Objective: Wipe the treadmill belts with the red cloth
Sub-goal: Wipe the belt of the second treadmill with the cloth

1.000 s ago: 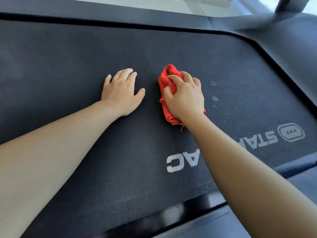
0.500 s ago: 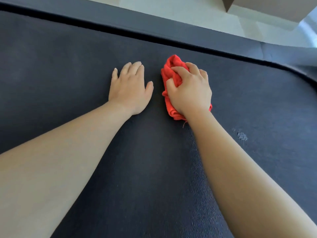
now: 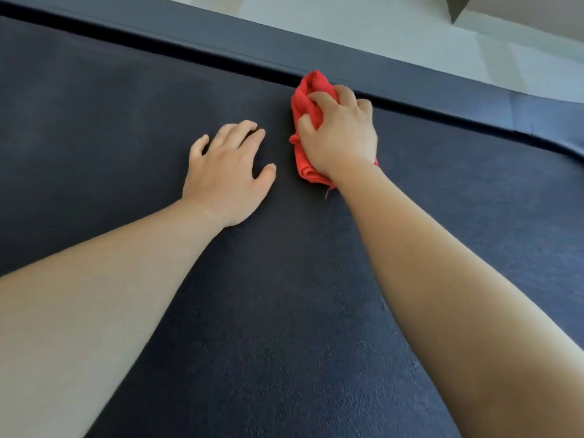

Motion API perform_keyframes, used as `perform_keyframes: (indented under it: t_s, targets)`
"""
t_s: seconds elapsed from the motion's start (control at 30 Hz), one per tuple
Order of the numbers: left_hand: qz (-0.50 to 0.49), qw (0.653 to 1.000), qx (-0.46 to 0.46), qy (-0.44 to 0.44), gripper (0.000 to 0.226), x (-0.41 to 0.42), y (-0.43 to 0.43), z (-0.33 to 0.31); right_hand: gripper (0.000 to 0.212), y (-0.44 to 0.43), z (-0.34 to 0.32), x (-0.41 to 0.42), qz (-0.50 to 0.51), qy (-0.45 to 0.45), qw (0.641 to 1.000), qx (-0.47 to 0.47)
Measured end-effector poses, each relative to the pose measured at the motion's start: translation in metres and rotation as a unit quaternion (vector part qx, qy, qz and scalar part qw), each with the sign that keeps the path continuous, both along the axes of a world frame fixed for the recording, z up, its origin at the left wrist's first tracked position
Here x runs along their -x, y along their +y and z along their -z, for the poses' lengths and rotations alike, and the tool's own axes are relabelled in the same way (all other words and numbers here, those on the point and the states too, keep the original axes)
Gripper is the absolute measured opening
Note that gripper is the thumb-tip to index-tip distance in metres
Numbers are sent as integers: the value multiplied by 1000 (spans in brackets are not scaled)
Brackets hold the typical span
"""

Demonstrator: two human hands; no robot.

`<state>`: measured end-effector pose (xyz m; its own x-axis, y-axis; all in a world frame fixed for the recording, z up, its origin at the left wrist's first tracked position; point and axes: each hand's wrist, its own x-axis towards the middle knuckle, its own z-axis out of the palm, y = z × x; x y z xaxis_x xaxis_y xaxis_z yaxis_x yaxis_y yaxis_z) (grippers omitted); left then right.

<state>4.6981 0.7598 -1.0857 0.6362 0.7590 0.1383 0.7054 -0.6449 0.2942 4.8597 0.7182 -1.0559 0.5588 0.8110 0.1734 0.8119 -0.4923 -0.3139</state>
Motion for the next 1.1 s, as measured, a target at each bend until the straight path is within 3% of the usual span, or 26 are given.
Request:
perform_keyframes:
  t_s: [0.23,0.33,0.47,0.83,0.97,1.1]
  targets:
    - [10,1000,12,3,53,0,-4,-3,37,-110,6,46,59,-11,998,-26]
    - [61,997,14,33,49,-5,-9,-8,36,-149,8,53,86,-22,995,-34]
    - [149,988,25,40,49,-33,-16,-15,36,-124,8,26,102,-27,994,-25]
    - [111,994,-3,-14,48,-51,-14,-1,40,-36,5,-76,104,-8,994,-12]
    - [111,994,4,-15,47,-50,-12,-2,40,-61,0,-52,97,-1,995,9]
    - [108,994,11,-12,46,-52,-12,-5,37,-144,6,7,93,-17,995,-12]
